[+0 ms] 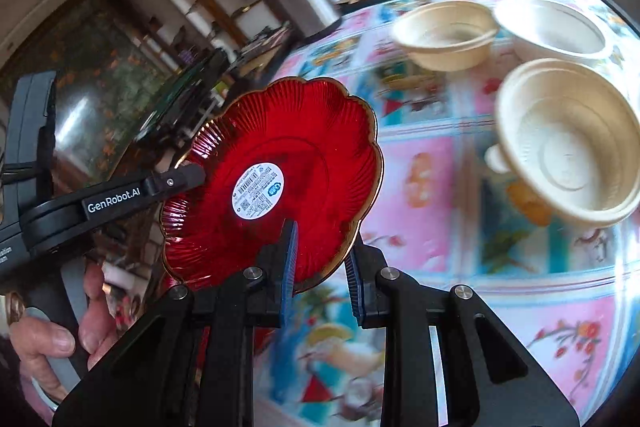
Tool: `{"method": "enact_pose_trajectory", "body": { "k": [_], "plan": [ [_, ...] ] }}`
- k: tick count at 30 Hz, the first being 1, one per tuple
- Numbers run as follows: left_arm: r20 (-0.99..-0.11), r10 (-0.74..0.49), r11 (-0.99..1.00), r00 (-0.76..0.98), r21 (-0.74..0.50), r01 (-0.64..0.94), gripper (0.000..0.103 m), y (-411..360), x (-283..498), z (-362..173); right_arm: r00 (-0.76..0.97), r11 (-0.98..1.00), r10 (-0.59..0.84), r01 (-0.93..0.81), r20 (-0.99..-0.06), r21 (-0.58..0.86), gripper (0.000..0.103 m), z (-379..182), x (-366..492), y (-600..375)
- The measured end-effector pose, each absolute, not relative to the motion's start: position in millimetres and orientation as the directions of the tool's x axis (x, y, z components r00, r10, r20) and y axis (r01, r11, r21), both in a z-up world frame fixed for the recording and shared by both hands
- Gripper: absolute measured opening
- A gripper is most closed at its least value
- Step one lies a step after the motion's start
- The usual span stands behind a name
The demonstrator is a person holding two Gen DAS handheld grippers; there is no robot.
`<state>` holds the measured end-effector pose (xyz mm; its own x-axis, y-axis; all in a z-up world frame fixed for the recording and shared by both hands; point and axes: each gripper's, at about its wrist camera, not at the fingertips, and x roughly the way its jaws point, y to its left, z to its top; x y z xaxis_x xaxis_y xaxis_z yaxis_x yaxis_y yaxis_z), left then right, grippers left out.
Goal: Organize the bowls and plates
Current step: 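Carry the small red plate onto the large red plate and release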
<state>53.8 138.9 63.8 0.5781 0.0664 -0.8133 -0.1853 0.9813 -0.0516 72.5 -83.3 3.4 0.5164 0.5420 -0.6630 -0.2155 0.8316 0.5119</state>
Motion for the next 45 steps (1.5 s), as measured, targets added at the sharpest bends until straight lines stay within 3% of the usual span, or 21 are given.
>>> {"method": "enact_pose_trajectory", "body": {
  "k": [8,21,24,27,29,45],
  "plan": [
    [-0.840,0.106,0.948,0.532,-0.076,-0.308,0.014,192,13,31,0.418,0.826,0.563,-0.316,-0.713,0.467,0.024,-11,64,-22],
    [-0.870,0.113,0.940,0.480,-0.062,-0.335,0.017,204,5,-15,0.388,0.892,0.412,-0.356,-0.825,0.279,0.024,-29,74,18],
    [-0.868,0.135,0.940,0.479,-0.040,-0.338,0.020,202,2,-18,0.395,0.903,0.369,-0.368,-0.841,0.223,0.027,-29,73,25],
    [-0.861,0.146,0.941,0.488,-0.031,-0.337,0.020,202,-1,-17,0.398,0.902,0.331,-0.400,-0.856,0.163,0.036,-28,68,37],
    [-0.861,0.143,0.941,0.488,-0.034,-0.336,0.020,203,0,-17,0.389,0.896,0.340,-0.410,-0.856,0.169,0.044,-27,67,39],
    [-0.862,0.152,0.947,0.483,-0.012,-0.321,0.024,198,5,-18,0.377,0.900,0.341,-0.394,-0.861,0.185,0.044,-23,64,39]
  ]
}}
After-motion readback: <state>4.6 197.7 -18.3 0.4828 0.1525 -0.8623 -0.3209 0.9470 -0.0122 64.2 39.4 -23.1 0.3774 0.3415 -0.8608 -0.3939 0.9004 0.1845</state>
